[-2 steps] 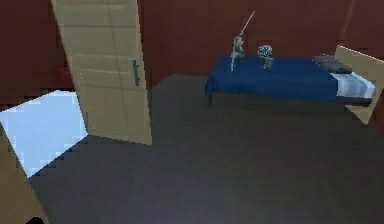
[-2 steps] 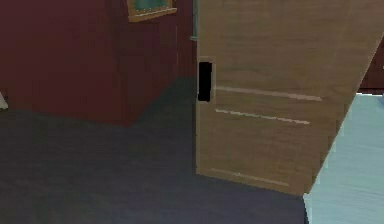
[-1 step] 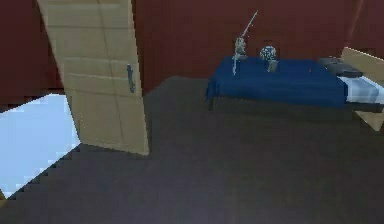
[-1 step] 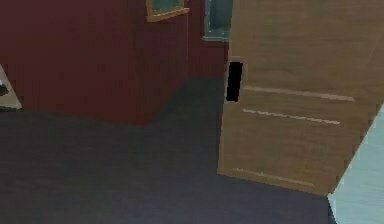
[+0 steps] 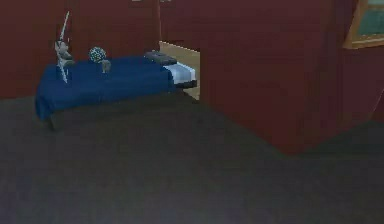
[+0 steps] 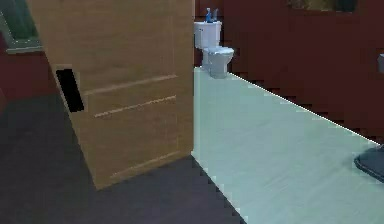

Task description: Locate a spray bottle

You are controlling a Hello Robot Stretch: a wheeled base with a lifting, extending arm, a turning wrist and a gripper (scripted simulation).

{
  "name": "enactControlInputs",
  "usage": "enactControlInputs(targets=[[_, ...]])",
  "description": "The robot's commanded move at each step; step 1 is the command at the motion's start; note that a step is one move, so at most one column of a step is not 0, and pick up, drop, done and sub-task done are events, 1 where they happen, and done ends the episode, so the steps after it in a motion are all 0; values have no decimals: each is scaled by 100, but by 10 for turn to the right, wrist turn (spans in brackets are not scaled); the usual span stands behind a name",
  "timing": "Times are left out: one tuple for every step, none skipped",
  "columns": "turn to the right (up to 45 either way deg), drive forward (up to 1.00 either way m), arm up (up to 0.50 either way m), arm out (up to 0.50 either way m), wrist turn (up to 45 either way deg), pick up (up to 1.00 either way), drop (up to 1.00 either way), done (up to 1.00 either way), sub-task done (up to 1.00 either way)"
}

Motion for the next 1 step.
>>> enactControlInputs(targets=[[450, 0, 0, 0, 0, 0, 0, 0, 0]])
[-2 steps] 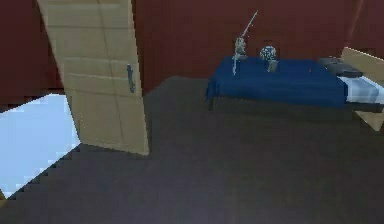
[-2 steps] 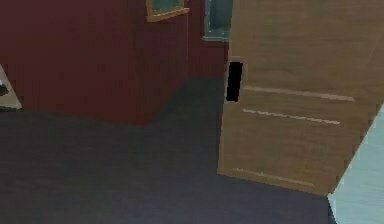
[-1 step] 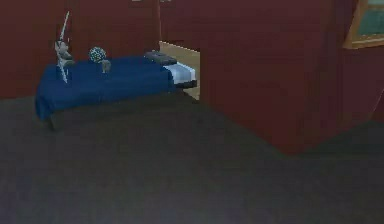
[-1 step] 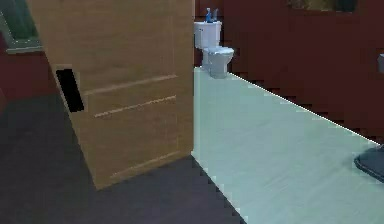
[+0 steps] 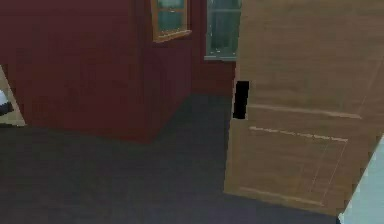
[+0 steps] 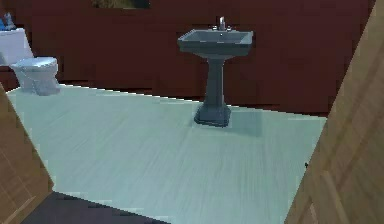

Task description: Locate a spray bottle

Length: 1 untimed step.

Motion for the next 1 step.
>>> enactControlInputs(targets=[[150, 0, 0, 0, 0, 0, 0, 0, 0]])
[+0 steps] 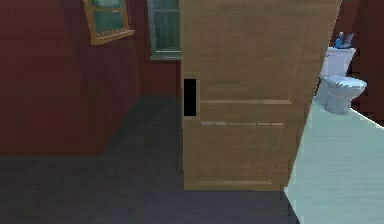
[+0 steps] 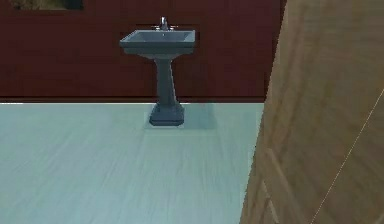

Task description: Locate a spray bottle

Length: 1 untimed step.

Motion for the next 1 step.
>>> enactControlInputs(targets=[[0, 25, 0, 0, 0, 0, 0, 0, 0]])
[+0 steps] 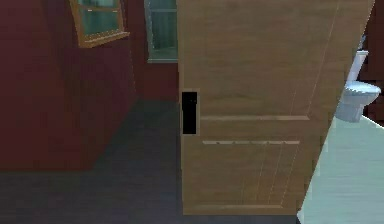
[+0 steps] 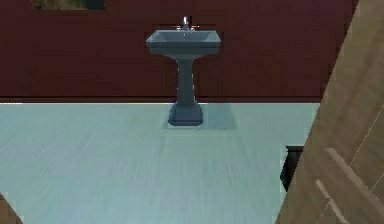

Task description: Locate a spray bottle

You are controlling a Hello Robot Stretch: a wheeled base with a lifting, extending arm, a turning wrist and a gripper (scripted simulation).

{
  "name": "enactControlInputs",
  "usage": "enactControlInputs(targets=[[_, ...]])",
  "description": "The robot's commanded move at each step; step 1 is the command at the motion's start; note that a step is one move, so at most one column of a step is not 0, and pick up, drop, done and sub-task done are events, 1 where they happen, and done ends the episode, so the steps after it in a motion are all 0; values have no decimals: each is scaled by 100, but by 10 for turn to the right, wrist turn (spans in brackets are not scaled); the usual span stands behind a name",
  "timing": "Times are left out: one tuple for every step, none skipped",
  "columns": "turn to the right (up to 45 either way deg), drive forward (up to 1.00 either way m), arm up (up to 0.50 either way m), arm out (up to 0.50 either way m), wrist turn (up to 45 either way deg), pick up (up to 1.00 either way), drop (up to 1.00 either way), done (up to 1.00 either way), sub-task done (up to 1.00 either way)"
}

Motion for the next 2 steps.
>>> enactControlInputs(targets=[[-450, 0, 0, 0, 0, 0, 0, 0, 0], [-390, 0, 0, 0, 0, 0, 0, 0, 0]])
